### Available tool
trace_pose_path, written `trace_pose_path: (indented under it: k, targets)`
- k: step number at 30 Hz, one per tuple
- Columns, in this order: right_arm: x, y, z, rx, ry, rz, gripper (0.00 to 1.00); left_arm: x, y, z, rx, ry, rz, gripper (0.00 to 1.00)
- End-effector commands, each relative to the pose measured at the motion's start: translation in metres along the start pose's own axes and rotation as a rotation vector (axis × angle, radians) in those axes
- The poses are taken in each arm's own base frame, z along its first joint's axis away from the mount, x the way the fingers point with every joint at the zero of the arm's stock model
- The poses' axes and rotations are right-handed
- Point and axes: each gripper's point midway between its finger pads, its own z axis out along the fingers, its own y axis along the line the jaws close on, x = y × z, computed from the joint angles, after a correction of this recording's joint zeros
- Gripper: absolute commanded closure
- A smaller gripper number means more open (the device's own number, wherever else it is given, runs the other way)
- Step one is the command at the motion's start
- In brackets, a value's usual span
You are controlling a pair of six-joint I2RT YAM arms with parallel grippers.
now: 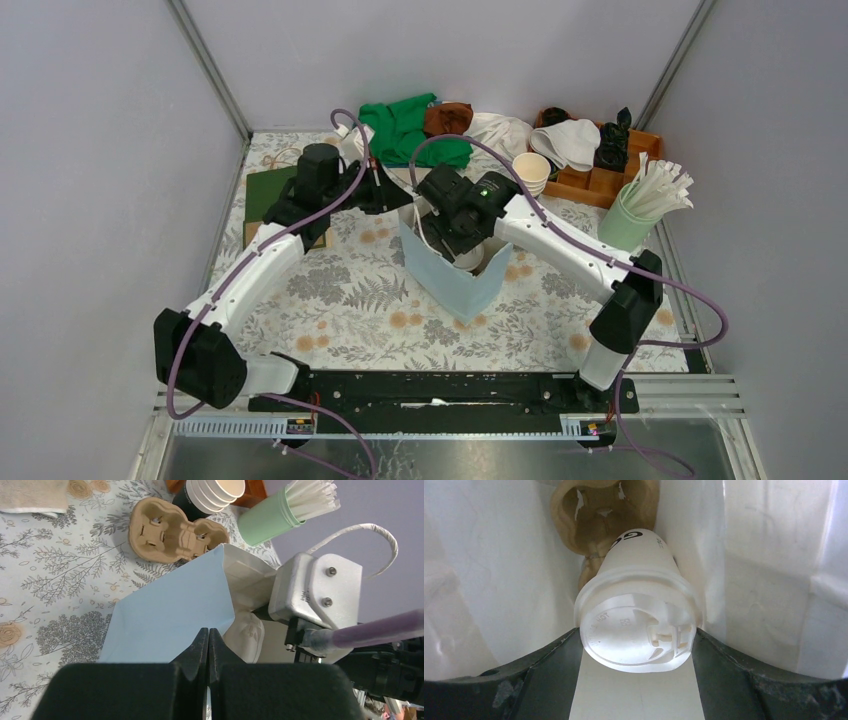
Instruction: Pack the takeout coffee
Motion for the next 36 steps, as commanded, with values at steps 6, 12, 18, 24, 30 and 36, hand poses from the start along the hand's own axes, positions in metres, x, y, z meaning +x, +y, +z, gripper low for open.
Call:
trace_pose_path:
  k: [6, 12, 18, 24, 30, 36]
  targets:
    - [0.013, 0.007, -0.012, -0.066, 0.059, 0.015, 0.39, 0.000, -0.007, -0.006, 0.028, -0.051, 0.063, 1.00]
    - [0.031, 0.023, -0.034, -0.159, 0.152, 0.085, 0.39, -0.008, -0.015, -0.004, 0.015, -0.114, 0.154, 1.00]
    - [0.040, 0.017, -0.046, -0.114, 0.231, 0.116, 0.40, -0.010, -0.032, 0.003, 0.034, -0.150, 0.219, 1.00]
    - [0.044, 0.016, -0.054, -0.101, 0.275, 0.149, 0.40, -0.016, -0.036, 0.000, 0.037, -0.200, 0.242, 1.00]
    - [0.060, 0.013, -0.042, -0.067, 0.328, 0.143, 0.40, -0.017, -0.037, 0.002, 0.046, -0.213, 0.241, 1.00]
    - [0.056, 0.013, -0.015, -0.052, 0.276, 0.131, 0.41, -0.015, -0.036, 0.003, 0.051, -0.206, 0.240, 1.00]
